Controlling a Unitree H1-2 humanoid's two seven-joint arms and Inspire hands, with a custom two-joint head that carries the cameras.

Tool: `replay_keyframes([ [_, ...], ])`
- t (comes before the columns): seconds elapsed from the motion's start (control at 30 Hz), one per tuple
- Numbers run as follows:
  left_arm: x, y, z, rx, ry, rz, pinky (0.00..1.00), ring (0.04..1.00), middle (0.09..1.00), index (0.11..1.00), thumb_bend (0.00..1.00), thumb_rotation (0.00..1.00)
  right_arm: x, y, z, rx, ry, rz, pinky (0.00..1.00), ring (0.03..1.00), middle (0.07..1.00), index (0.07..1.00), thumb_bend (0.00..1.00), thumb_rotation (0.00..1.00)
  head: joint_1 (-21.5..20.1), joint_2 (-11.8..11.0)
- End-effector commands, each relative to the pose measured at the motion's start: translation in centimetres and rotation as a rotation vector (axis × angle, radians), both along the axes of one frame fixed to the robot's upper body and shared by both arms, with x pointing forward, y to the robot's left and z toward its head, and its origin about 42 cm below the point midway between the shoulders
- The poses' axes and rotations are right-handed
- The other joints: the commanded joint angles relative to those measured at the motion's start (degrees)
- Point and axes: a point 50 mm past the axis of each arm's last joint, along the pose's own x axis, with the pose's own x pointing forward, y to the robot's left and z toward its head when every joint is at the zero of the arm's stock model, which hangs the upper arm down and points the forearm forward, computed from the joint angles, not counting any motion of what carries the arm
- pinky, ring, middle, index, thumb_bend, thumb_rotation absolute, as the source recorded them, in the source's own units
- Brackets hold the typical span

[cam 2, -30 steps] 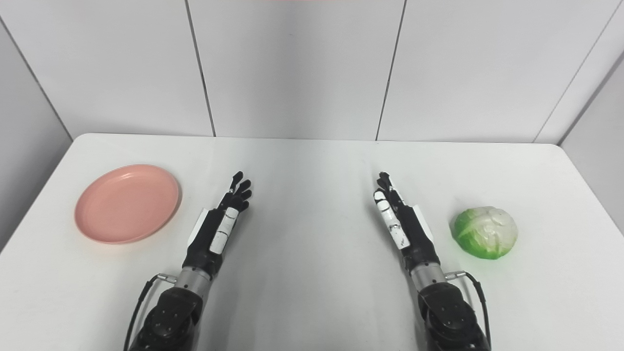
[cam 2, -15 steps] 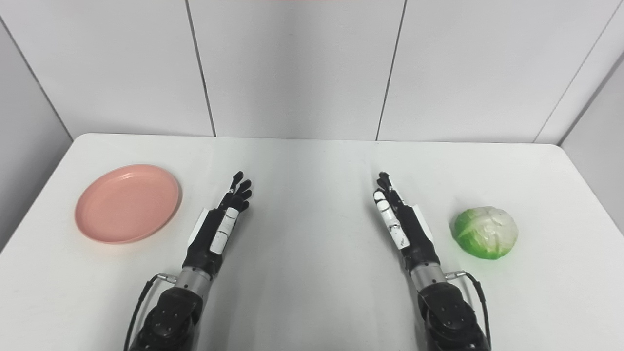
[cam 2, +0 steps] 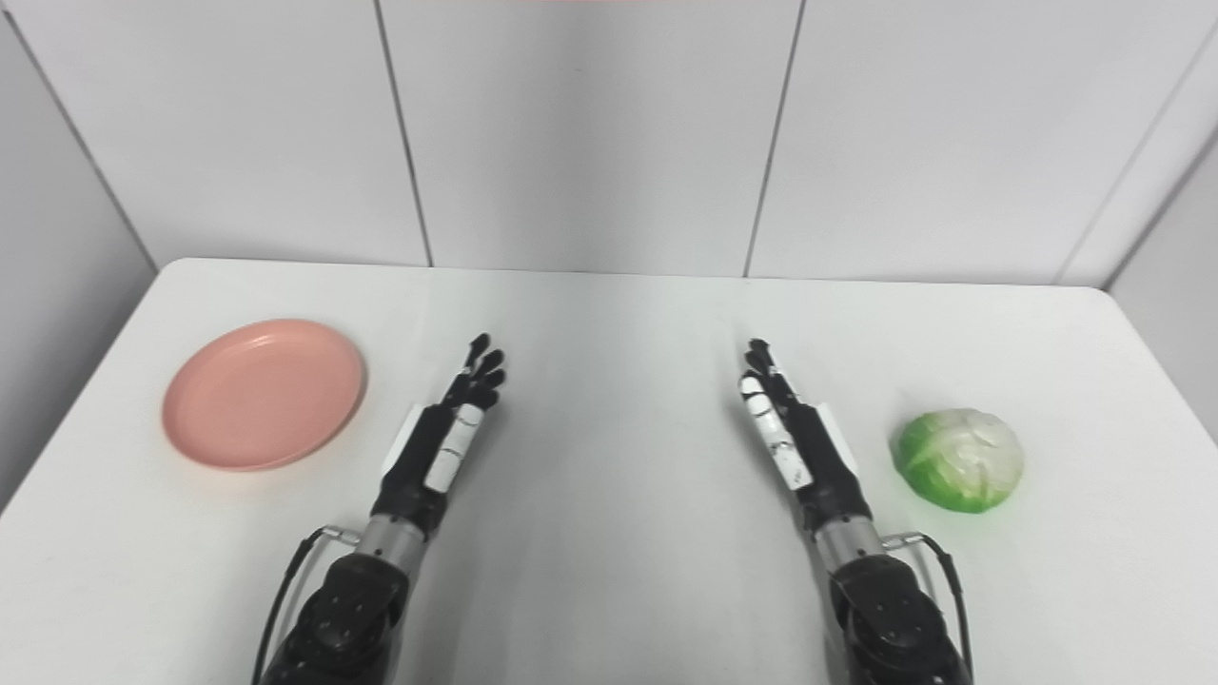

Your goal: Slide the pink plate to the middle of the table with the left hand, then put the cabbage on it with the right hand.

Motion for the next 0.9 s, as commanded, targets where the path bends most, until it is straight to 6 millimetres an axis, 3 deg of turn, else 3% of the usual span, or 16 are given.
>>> replay_keyframes([
  [0.0,-0.6,-0.5,-2.2,0.027,0.061,-0.002,0.96,0.962,0.981,0.99,0.78,1.0,0.2,-0.4,-0.1,0.015,0.015,0.017,0.98,0.978,0.994,0.999,0.32,1.0,2.7,-0.6],
  [0.33,0.0,-2.0,-2.4,0.055,0.071,-0.007,0.98,0.986,0.988,0.991,0.76,1.0,0.8,-1.2,0.0,0.076,0.02,0.029,1.0,1.0,1.0,1.0,0.29,1.0,6.5,-1.5],
  [0.87,0.5,-2.3,-2.4,0.023,0.067,-0.016,0.98,0.99,0.997,0.992,0.73,1.0,0.8,-1.1,0.7,0.054,0.018,0.033,1.0,1.0,1.0,1.0,0.27,1.0,5.5,-1.2],
])
